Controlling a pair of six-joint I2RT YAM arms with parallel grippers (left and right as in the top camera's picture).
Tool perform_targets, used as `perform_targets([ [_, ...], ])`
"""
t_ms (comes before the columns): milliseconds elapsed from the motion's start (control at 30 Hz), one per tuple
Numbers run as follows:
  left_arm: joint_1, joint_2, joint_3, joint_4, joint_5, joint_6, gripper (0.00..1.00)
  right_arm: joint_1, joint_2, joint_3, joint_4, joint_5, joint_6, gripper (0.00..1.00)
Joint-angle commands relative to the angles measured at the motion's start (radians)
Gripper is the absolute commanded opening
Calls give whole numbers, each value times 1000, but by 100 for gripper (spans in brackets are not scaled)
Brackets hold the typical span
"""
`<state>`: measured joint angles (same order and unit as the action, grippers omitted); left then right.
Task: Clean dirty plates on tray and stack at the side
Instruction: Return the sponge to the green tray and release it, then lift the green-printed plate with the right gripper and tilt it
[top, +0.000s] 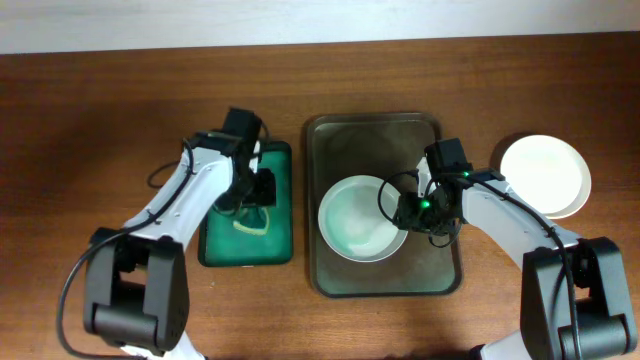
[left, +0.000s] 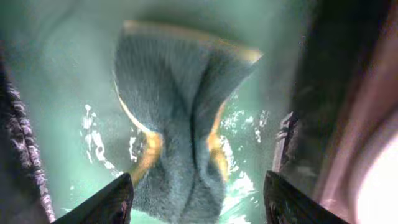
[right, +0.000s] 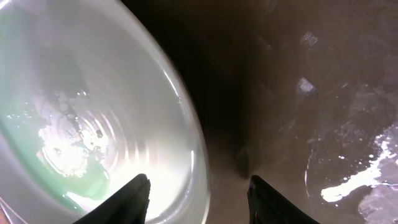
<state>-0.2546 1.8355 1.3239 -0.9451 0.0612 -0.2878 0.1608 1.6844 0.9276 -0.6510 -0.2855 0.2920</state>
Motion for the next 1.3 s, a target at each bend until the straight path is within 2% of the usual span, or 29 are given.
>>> perform_targets([
  [0,23,-164,152,-18,36,5,65,10,6,-13,10,20,4,51],
  [67,38,-253,205,-17,30,4,69,10,6,-34,32,20,4,50],
  [100,48,-290,214,-15,19,5,80,10,6,-44,46,20,4,47],
  [133,57,-338,215,-17,-2,5,95,10,6,-48,53,20,4,42],
  [167,57,-373,215,-32,-26,5,100,10,6,-48,61,19,4,28],
  [233,57,-395,215,-49,-31,5,99,10,6,-48,68,19,4,9],
  [267,57,-400,215,-53,-31,5,99,9,6,-48,72,15,4,4],
  [400,57,-398,215,-61,-31,5,99,6,3,-17,59,5,13,4],
  [600,57,-398,215,-61,-32,5,99,1,-71,165,-130,9,11,4],
  [733,57,-398,215,-63,-32,5,99,4,-91,283,-237,80,11,4],
  [900,57,-398,215,-63,-31,5,99,30,-91,330,-220,73,65,4],
  [1000,57,-398,215,-63,-31,5,99,123,-90,330,-149,115,118,4],
  [1067,57,-398,215,-63,-32,5,99,217,-90,330,-107,199,171,4],
  [1267,57,-398,215,-63,-31,5,99,528,-89,330,6,522,196,4],
])
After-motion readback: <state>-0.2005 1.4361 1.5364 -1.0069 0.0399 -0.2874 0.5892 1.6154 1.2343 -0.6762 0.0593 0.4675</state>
